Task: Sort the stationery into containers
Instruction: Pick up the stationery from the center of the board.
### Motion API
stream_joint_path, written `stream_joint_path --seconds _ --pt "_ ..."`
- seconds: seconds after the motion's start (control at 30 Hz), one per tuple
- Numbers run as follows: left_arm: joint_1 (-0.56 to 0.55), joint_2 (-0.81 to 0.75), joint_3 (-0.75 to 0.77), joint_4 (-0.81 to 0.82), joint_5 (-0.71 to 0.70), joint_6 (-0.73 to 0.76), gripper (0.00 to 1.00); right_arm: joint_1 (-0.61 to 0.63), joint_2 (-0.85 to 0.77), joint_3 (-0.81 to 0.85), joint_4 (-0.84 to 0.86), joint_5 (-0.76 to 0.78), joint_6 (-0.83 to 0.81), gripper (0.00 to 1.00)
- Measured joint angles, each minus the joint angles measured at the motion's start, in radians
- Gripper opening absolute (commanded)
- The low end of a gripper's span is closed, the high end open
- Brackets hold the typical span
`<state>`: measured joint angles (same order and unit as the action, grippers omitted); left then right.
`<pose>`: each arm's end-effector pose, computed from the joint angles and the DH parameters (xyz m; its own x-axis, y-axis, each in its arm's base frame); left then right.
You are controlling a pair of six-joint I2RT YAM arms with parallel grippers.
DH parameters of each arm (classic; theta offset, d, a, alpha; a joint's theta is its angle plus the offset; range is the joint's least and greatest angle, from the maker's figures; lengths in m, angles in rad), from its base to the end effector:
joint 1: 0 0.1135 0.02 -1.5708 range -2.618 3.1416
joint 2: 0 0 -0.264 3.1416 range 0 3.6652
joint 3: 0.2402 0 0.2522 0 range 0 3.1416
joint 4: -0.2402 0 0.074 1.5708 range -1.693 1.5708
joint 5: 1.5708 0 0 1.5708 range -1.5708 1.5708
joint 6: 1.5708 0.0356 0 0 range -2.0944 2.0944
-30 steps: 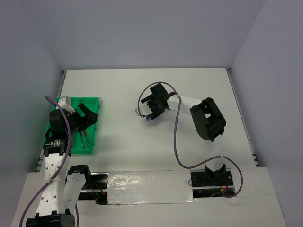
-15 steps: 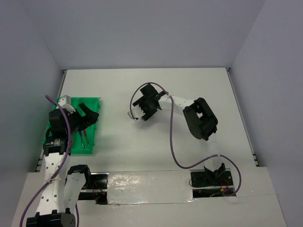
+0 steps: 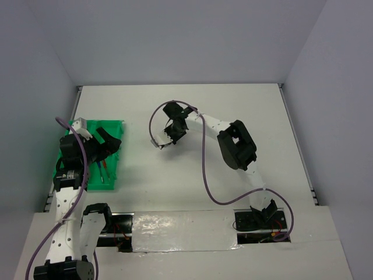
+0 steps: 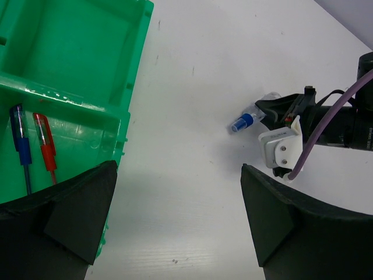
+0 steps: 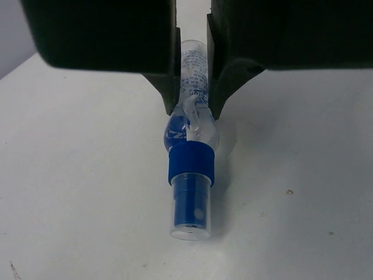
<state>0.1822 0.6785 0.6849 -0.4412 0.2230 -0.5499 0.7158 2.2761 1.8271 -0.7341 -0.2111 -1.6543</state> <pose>0.1565 0.0208 0.2950 -0.3639 -0.5853 -0.7246 -0.1990 0.8088 -0.5534 0.3565 0.3200 0.1615 0.7572 -0.6328 -0.1618 -0.6376 -0.6626 -0.3929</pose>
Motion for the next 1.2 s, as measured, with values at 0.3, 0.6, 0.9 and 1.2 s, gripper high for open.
stream_joint_path --seconds 0.3,0.6,0.9,1.2 --pt "0.000 -0.002 0.000 0.000 0.000 0.000 0.99 -0.005 0.051 0.109 -0.101 -0.063 0.140 0.00" --pt "0.000 -0.004 -0.001 0.000 0.001 -0.002 0.99 -0.010 0.058 0.123 -0.120 -0.181 0.354 0.00" --pt "0.001 -0.022 -0.018 0.026 0.054 -0.003 0.99 -0.059 -0.139 -0.149 0.104 -0.367 0.742 0.00" --pt "0.001 -0.068 -0.082 0.247 0.318 -0.063 0.99 -0.103 -0.461 -0.391 0.505 -0.452 1.229 0.00"
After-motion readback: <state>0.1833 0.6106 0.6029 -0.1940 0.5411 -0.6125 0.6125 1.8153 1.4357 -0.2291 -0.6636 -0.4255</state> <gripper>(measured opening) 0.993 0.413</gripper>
